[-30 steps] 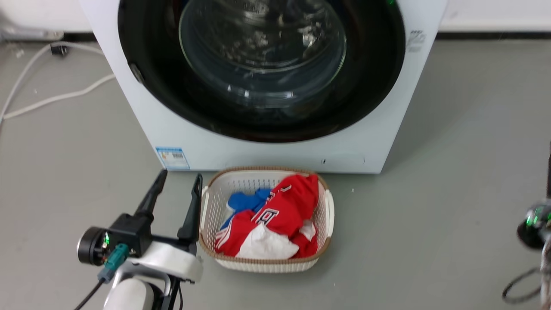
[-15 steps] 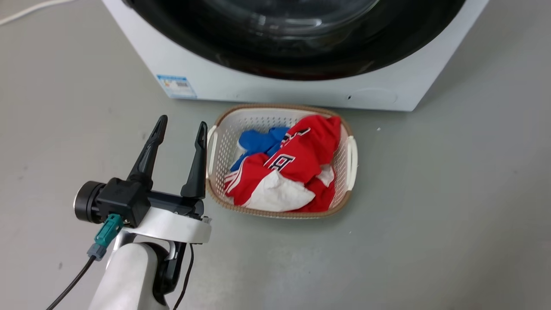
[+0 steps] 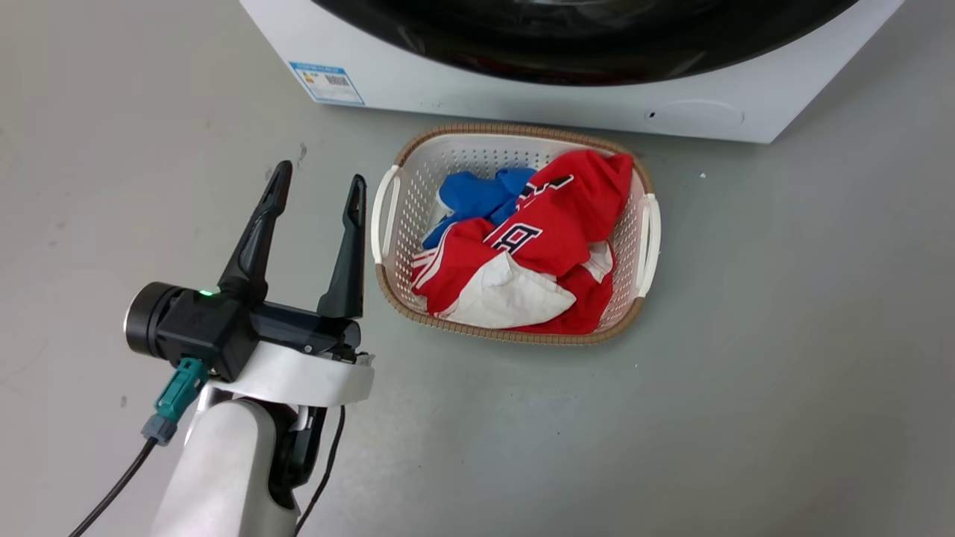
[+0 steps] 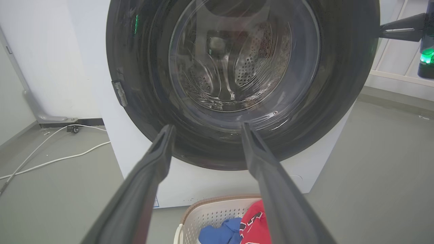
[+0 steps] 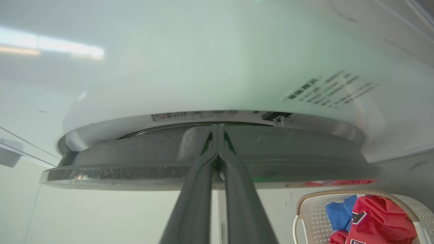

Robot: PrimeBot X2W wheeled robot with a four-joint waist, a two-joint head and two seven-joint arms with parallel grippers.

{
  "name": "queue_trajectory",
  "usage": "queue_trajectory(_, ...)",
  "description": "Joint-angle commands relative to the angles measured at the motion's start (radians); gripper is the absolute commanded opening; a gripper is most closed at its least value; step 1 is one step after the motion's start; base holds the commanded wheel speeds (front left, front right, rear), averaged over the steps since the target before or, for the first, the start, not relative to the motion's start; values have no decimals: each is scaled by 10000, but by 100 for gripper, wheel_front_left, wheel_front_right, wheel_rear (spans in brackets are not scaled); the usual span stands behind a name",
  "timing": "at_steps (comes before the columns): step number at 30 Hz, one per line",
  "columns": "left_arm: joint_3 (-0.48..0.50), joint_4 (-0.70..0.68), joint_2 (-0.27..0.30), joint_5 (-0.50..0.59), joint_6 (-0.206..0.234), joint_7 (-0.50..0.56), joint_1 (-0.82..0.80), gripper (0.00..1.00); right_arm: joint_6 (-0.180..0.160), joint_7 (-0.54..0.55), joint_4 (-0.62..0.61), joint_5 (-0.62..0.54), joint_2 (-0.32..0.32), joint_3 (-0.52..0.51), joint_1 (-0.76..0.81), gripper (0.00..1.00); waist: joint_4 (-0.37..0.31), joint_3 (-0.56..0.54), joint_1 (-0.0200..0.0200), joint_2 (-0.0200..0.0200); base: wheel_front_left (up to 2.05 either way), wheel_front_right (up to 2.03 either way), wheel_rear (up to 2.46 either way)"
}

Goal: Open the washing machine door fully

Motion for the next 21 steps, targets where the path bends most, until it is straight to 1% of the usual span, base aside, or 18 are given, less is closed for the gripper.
queue_trajectory(1,8,-16,-41,102,-67,-47,-165,100,4,-19,218,-136,106,101,-348,0,60,206,-1,0,0,0,0)
queue_trajectory(6,-36,45,-139,233,-205,-48,-355,100,4,223,498,-222,330,157,-820,0,93,496,-1,0,0,0,0)
queue_trajectory(11,-98,126,-257,338,-312,-48,-481,100,3,780,428,-304,299,272,-836,0,76,570,-1,0,0,0,0)
queue_trajectory(17,-33,261,-405,441,-380,-47,-381,100,15,1629,162,-230,356,382,-269,0,-25,318,-1,0,0,0,0)
queue_trajectory(21,29,354,-477,451,-425,-47,-213,100,15,1990,-26,-247,395,467,103,0,-54,20,-1,0,0,0,0)
